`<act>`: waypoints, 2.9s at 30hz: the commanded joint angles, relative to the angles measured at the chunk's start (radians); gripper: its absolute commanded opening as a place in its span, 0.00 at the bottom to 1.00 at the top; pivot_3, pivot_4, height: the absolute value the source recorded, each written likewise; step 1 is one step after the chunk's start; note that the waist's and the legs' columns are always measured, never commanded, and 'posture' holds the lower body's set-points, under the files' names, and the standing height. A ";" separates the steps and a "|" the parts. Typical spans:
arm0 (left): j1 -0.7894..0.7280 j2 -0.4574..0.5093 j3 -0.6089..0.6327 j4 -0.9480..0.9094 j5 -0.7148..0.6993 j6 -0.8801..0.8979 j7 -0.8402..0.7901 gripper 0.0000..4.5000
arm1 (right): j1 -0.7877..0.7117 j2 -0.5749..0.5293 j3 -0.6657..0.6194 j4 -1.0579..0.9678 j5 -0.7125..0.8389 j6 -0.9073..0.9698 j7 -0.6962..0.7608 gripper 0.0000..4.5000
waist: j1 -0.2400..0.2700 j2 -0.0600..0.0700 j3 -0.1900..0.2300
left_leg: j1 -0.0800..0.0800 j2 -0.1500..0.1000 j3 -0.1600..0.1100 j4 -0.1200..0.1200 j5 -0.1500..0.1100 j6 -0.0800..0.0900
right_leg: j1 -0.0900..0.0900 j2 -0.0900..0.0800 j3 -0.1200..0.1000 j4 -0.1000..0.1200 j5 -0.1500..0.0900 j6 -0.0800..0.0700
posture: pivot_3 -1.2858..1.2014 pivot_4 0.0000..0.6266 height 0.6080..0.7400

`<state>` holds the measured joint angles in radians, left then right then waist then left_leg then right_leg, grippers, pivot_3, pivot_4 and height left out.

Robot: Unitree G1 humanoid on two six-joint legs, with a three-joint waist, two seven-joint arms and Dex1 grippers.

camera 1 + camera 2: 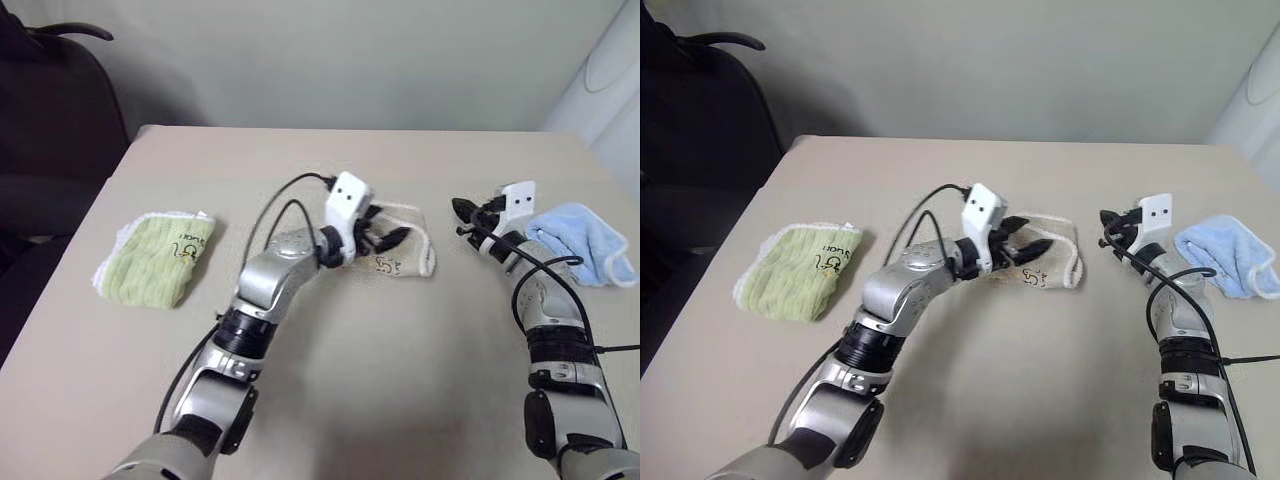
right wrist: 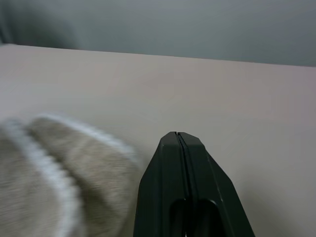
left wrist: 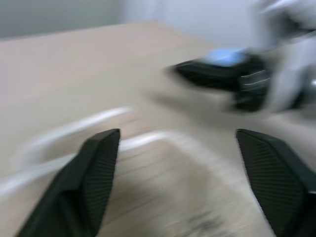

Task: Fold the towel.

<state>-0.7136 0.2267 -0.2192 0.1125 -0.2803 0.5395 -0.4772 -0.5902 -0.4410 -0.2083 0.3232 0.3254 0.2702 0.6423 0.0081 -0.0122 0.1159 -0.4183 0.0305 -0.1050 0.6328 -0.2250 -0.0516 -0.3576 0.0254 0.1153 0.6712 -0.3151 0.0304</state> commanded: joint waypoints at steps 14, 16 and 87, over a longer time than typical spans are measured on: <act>-0.015 -0.074 -0.044 0.365 0.222 -0.255 -0.030 0.03 | 0.045 -0.009 0.202 0.044 -0.091 0.057 0.092 0.00 | 0.007 0.000 -0.001 | 0.000 -0.001 -0.002 0.008 -0.002 0.003 | 0.004 -0.002 0.000 0.002 0.001 0.002 | 0.52 0.24 1.00; 0.016 -0.077 0.024 0.256 0.159 -0.239 -0.029 0.03 | 0.060 -0.019 0.147 0.007 -0.044 0.056 0.105 0.00 | 0.007 0.000 -0.001 | 0.000 -0.001 -0.002 0.010 -0.003 0.005 | 0.005 -0.002 -0.001 0.002 0.001 0.002 | 0.52 0.24 1.00; 0.322 -0.056 0.087 -0.286 0.015 0.088 0.097 0.02 | -0.104 -0.362 -0.345 0.719 0.062 -0.028 -0.163 0.01 | 0.002 0.002 -0.003 | 0.002 -0.001 0.005 0.009 -0.004 0.008 | 0.000 -0.002 0.005 0.008 0.001 0.003 | 0.52 0.24 1.00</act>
<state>-0.3881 0.1760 -0.1276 -0.1499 -0.2740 0.6369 -0.3833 -0.6802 -0.7915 -0.5513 1.0219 0.4041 0.2925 0.5120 0.0097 -0.0098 0.1131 -0.4164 0.0299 -0.0999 0.6413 -0.2294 -0.0439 -0.3571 0.0237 0.1200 0.6788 -0.3142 0.0334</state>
